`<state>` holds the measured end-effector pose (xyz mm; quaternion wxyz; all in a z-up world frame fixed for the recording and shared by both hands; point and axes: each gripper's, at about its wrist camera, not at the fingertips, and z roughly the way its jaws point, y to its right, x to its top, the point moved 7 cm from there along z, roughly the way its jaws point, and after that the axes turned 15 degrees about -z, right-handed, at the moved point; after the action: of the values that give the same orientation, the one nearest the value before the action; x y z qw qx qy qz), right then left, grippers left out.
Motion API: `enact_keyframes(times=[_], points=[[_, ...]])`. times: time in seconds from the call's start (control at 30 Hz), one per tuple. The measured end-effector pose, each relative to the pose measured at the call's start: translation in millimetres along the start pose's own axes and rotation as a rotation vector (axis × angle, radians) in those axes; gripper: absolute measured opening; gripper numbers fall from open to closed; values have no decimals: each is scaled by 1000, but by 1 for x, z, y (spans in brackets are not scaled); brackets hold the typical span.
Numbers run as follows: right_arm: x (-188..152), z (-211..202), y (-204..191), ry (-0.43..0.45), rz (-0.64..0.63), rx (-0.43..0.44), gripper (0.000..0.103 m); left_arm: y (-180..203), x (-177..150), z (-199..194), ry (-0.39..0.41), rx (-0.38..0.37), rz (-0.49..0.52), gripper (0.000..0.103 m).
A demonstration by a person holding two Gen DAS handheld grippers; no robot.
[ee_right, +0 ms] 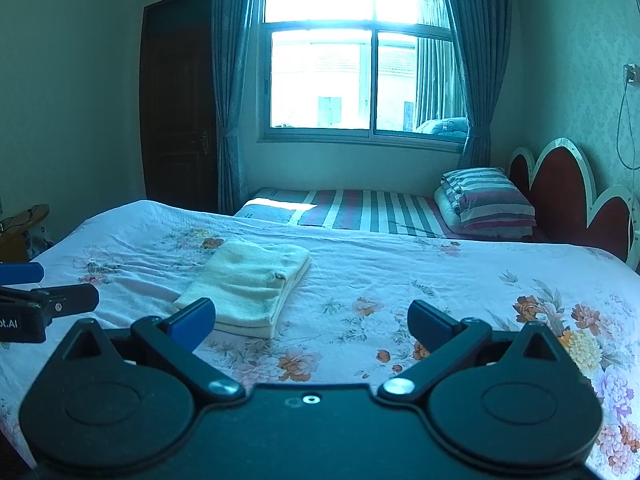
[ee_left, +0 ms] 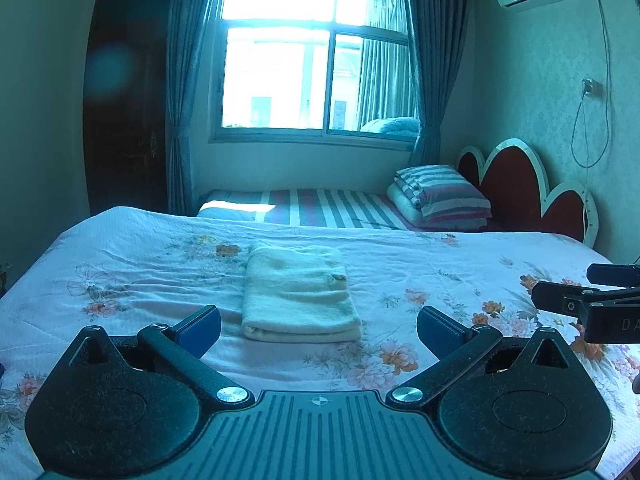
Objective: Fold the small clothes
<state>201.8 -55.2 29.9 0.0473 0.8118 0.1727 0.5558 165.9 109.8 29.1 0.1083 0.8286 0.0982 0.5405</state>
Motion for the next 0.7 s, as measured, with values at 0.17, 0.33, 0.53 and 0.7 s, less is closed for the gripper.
enact_keyframes(times=[0.17, 0.33, 0.53, 0.7], points=[[0, 0, 1, 0, -1, 1, 103, 1, -1, 0, 2, 3, 4, 103], [0, 1, 0, -3, -1, 0, 103, 1, -2, 1, -5, 2, 8, 103], [0, 2, 0, -1, 0, 0, 103, 3, -4, 0, 6, -2, 19, 103], [-1, 2, 0, -3, -4, 3, 103, 0, -2, -3, 14, -4, 5, 103]])
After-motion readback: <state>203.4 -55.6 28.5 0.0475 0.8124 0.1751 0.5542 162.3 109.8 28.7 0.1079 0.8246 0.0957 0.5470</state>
